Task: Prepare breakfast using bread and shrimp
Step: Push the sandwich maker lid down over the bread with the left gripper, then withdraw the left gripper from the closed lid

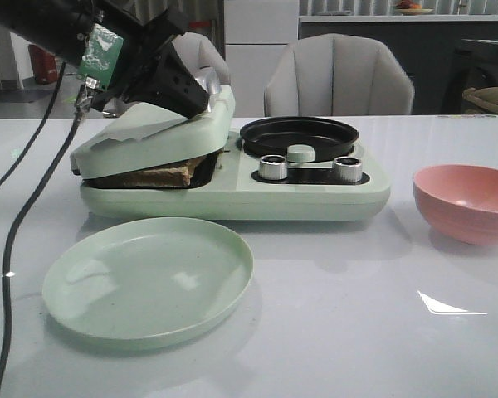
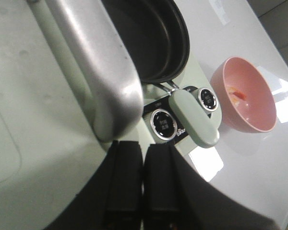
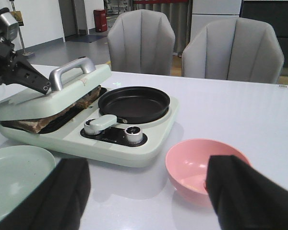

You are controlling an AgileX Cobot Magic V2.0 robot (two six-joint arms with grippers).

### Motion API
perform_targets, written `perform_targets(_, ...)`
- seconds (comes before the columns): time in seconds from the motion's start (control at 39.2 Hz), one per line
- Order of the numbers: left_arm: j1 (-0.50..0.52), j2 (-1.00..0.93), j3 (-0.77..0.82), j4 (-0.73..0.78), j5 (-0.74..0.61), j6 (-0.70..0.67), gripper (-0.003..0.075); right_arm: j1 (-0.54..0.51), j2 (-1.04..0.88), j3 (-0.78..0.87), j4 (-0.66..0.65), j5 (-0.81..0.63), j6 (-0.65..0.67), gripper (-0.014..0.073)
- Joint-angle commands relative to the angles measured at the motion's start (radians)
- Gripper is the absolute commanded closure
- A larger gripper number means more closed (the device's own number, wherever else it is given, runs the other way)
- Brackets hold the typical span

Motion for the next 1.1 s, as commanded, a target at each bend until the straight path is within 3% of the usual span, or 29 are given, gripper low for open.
perform_targets(0.0,0.015,-0.095,-0.026,0.013,0.008,-0.008,0.0595,-0.003,0.010,-0.027,-0.003,-0.085,-0.004,-0.0008)
perform_targets(0.25,0.101,-0.248,-0.026,0.087,0.010,-0.008,0.0596,-0.003,0.010,-0.027,-0.003,-0.085,-0.004,-0.0008)
perform_targets(0.66,0.146,-0.510,-0.026,0.465,0.070,-0.070,0.0600,-0.003,0.010,-0.027,-0.003,-0.085,-0.004,-0.0008)
perform_targets(0.84,0.146,-0.601,-0.024,0.670,0.086,-0.228,0.0600,-0.003,0.010,-0.027,-0.003,-0.085,-0.004,-0.0008)
perform_targets(1.07,0.146,-0.707,0.008,0.952,0.011,-0.472,0.0601,-0.003,0.010,-0.027,-0.003,-0.085,-0.004,-0.0008)
